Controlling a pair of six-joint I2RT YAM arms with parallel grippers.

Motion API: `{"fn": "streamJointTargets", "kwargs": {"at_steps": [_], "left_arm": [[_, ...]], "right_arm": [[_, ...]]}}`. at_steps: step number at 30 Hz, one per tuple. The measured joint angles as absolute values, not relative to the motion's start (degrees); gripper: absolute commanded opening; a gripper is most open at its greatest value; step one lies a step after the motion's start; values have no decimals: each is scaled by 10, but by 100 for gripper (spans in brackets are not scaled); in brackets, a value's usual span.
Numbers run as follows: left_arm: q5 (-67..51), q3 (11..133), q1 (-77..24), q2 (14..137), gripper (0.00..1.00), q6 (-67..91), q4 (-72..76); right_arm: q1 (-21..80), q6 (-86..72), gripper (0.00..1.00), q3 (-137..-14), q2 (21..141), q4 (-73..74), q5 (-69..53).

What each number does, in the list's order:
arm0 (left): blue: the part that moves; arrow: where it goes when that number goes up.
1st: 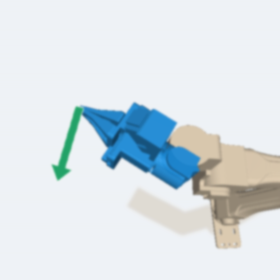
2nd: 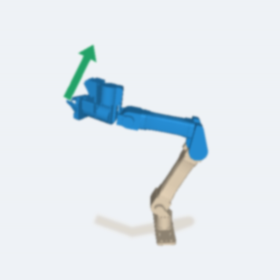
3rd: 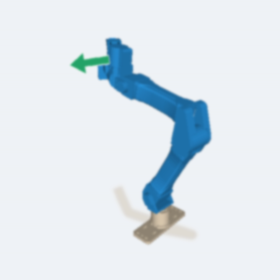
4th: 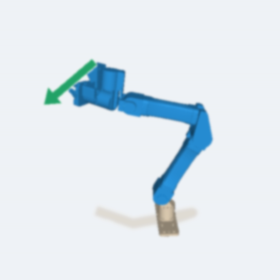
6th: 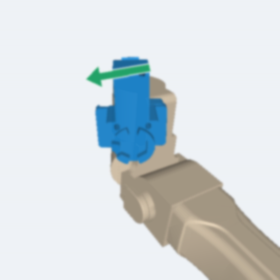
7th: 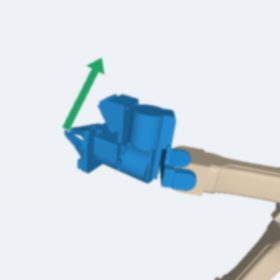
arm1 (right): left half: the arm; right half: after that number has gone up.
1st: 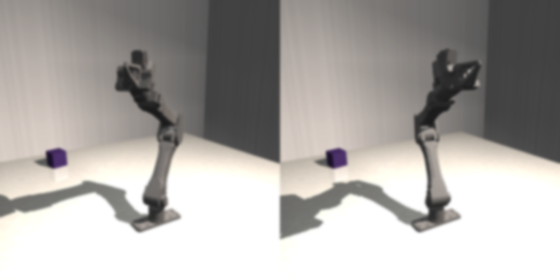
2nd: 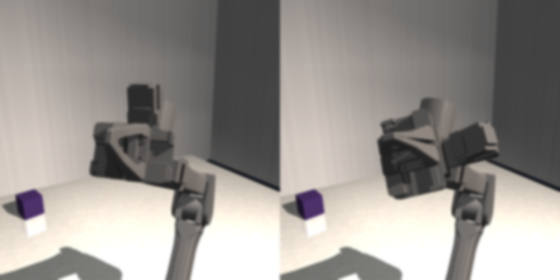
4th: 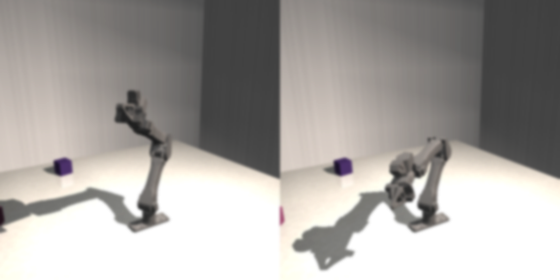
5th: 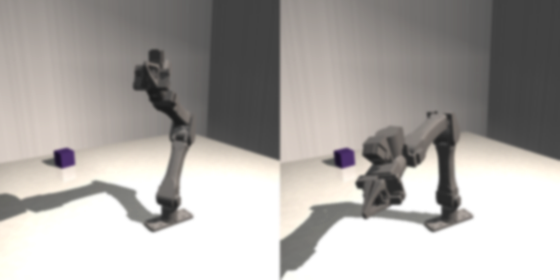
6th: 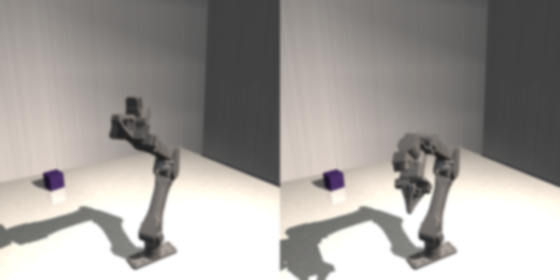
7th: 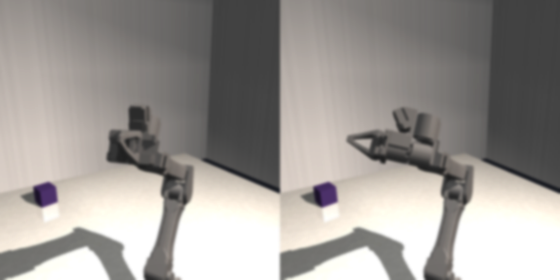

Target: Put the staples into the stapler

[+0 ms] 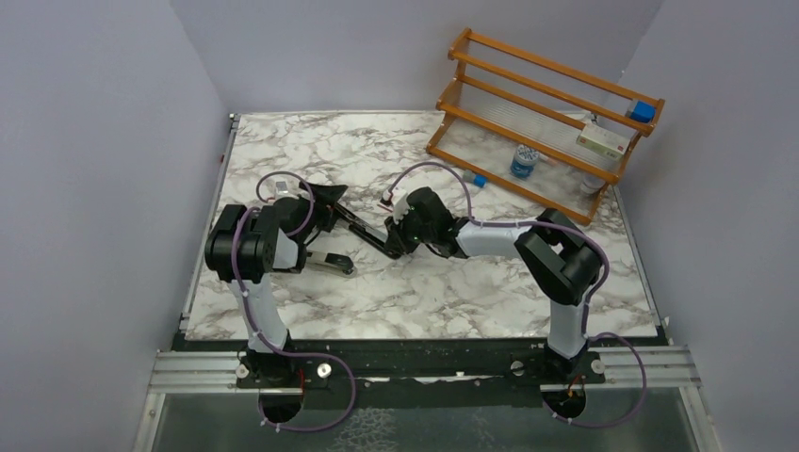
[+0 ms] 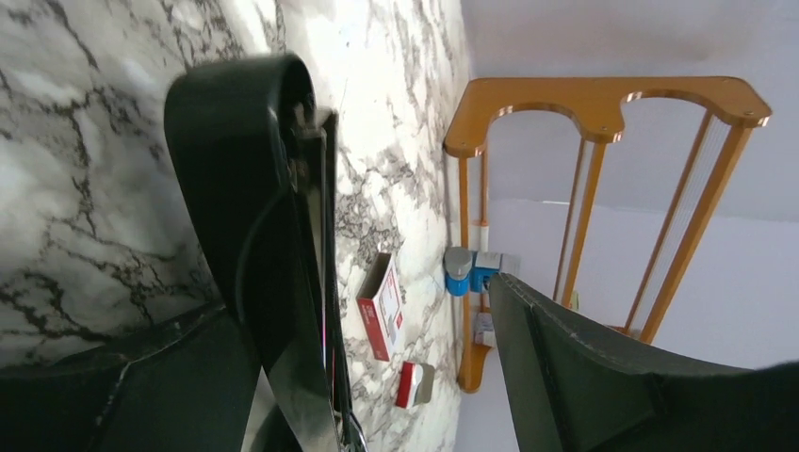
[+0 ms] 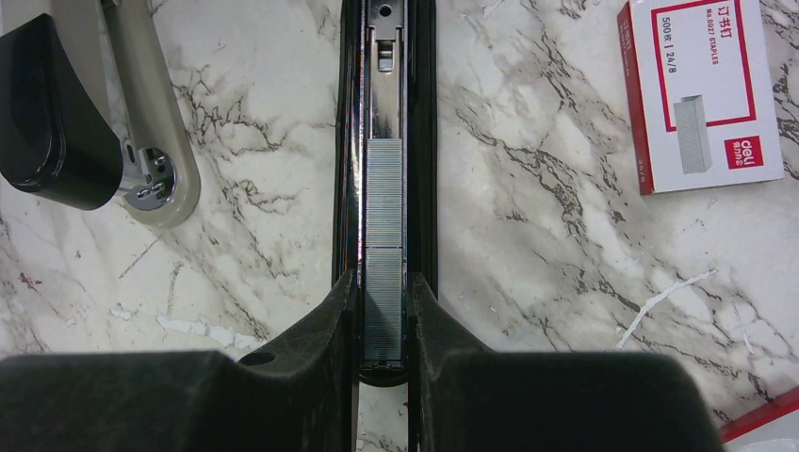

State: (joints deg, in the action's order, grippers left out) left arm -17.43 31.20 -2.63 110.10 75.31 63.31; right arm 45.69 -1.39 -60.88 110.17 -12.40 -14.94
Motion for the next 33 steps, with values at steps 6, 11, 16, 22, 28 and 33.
{"fn": "streamJointTargets", "kwargs": {"at_steps": [6,11,16,22,28,33], "left_arm": [[-182,314,-16,1125,80,739,686],[-182,304,-16,1106,73,698,665],[-182,286,-19,1061,72,654,635],[-178,284,-36,1014,73,602,604],[-180,289,-58,994,75,564,595],[-179,288,-64,969,77,543,566]], "right_arm": [[457,-6,1,-623,1110,-114,-152],[457,-1,1,-645,1126,-107,-159],[457,1,1,-659,1137,-106,-166],[457,0,1,-665,1142,-107,-170],[457,0,1,-669,1145,-106,-172],[457,0,1,-670,1147,-107,-174]]}}
